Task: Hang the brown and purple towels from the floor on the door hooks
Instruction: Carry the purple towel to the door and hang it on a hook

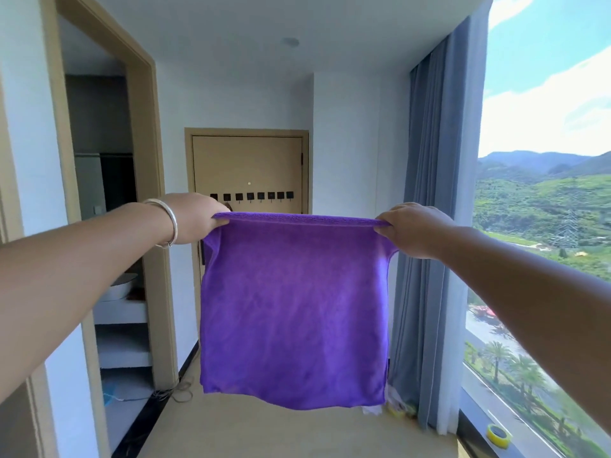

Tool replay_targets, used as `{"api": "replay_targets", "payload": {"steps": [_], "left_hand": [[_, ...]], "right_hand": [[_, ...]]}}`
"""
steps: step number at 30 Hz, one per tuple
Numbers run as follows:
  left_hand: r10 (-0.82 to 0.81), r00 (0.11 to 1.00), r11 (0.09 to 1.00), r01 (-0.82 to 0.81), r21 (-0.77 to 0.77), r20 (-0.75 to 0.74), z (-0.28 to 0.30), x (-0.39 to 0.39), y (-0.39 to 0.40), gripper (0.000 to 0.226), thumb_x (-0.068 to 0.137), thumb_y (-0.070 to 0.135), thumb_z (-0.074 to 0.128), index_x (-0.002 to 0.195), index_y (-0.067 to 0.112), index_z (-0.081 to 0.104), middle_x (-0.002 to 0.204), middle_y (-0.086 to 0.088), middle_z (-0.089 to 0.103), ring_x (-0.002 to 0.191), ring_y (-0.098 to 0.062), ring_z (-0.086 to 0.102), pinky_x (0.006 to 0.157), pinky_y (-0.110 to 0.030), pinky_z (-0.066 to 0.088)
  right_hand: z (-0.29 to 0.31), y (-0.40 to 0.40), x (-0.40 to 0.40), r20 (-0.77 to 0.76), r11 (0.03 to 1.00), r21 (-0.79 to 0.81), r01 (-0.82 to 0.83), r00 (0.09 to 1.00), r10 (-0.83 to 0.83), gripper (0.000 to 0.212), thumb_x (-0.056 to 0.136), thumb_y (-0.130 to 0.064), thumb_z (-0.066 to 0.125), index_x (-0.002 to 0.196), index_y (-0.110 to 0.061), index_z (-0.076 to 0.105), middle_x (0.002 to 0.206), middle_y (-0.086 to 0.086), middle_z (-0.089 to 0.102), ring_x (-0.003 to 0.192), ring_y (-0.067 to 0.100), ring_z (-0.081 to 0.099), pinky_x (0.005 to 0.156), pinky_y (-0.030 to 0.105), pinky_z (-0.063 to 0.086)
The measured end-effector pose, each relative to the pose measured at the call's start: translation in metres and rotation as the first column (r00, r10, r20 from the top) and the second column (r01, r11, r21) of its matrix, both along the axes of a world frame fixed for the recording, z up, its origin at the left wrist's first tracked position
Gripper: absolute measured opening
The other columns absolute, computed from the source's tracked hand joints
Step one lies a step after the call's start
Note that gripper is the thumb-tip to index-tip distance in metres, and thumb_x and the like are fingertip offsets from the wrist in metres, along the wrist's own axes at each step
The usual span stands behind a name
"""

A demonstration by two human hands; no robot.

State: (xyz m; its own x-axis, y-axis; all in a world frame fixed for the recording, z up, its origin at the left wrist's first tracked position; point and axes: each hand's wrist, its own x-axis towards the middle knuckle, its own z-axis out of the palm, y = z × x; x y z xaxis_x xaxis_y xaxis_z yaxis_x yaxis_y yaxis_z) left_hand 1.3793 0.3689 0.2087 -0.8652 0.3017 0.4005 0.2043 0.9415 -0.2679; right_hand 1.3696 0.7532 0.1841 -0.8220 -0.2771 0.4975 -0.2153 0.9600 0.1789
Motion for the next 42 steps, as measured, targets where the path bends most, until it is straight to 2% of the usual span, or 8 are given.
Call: {"api": "replay_targets", "payload": {"steps": [11, 16, 19, 26, 31, 35, 42], "left_hand": [[0.027, 0.999, 1.000, -0.027, 0.012, 0.020, -0.008, 0.002, 0.011, 0.038, 0.102, 0.035, 0.030, 0.078, 0.018, 0.053, 0.079, 0.001, 0.061, 0.074, -0.019, 0.058, 0.067, -0.034, 0.042], [0.041, 0.997, 0.999, -0.043, 0.032, 0.062, -0.021, -0.017, 0.001, 0.036, 0.102, 0.034, 0.031, 0.080, 0.020, 0.054, 0.083, 0.001, 0.062, 0.078, -0.020, 0.059, 0.074, -0.038, 0.045], [0.043, 0.998, 0.998, -0.044, 0.034, 0.056, -0.029, -0.038, -0.011, 0.036, 0.102, 0.033, 0.031, 0.077, 0.021, 0.053, 0.080, 0.003, 0.061, 0.075, -0.017, 0.058, 0.070, -0.035, 0.044], [0.078, 0.995, 0.995, -0.082, 0.053, 0.066, -0.036, -0.098, -0.073, 0.036, 0.102, 0.035, 0.031, 0.081, 0.020, 0.056, 0.082, 0.002, 0.060, 0.078, -0.019, 0.058, 0.073, -0.038, 0.047], [0.120, 0.990, 0.991, -0.124, 0.050, 0.076, -0.033, -0.148, -0.131, 0.036, 0.103, 0.036, 0.031, 0.083, 0.020, 0.057, 0.086, -0.001, 0.062, 0.081, -0.020, 0.059, 0.077, -0.040, 0.048], [0.147, 0.985, 0.987, -0.152, 0.054, 0.087, -0.025, -0.181, -0.165, 0.036, 0.103, 0.037, 0.031, 0.079, 0.025, 0.056, 0.088, 0.000, 0.064, 0.082, -0.019, 0.060, 0.079, -0.042, 0.049], [0.178, 0.978, 0.981, -0.185, 0.053, 0.107, -0.027, -0.235, -0.203, 0.038, 0.103, 0.038, 0.031, 0.082, 0.022, 0.058, 0.085, -0.002, 0.064, 0.080, -0.020, 0.061, 0.078, -0.041, 0.051]], "right_hand": [[0.008, 0.008, -0.010, 0.008, 0.999, 0.012, -0.040, 0.999, 0.040, 0.040, 0.102, -0.045, 0.028, 0.121, -0.030, 0.060, 0.112, -0.004, 0.061, 0.114, 0.020, 0.050, 0.091, 0.040, 0.045], [-0.002, -0.004, -0.035, 0.040, 0.998, 0.025, -0.050, 0.998, 0.049, 0.038, 0.102, -0.043, 0.029, 0.118, -0.029, 0.061, 0.107, -0.005, 0.060, 0.110, 0.019, 0.051, 0.090, 0.040, 0.045], [-0.009, -0.015, -0.062, 0.041, 0.998, 0.017, -0.068, 0.997, 0.068, 0.037, 0.101, -0.043, 0.030, 0.112, -0.030, 0.063, 0.099, -0.008, 0.056, 0.104, 0.017, 0.051, 0.087, 0.039, 0.045], [-0.013, -0.080, -0.144, 0.041, 0.993, 0.008, -0.115, 0.993, 0.114, 0.036, 0.101, -0.042, 0.031, 0.109, -0.031, 0.064, 0.096, -0.009, 0.058, 0.098, 0.014, 0.050, 0.085, 0.036, 0.046], [-0.016, -0.140, -0.206, 0.031, 0.987, 0.030, -0.155, 0.988, 0.154, 0.038, 0.101, -0.041, 0.030, 0.111, -0.030, 0.065, 0.102, -0.008, 0.062, 0.100, 0.012, 0.052, 0.090, 0.038, 0.049], [-0.011, -0.178, -0.249, 0.062, 0.987, 0.022, -0.158, 0.986, 0.157, 0.039, 0.101, -0.043, 0.030, 0.110, -0.026, 0.064, 0.104, -0.003, 0.061, 0.104, 0.017, 0.052, 0.092, 0.041, 0.047], [-0.015, -0.219, -0.313, 0.092, 0.987, -0.007, -0.162, 0.983, 0.162, 0.039, 0.101, -0.044, 0.030, 0.106, -0.026, 0.064, 0.100, -0.002, 0.060, 0.101, 0.020, 0.054, 0.087, 0.040, 0.048]]}}
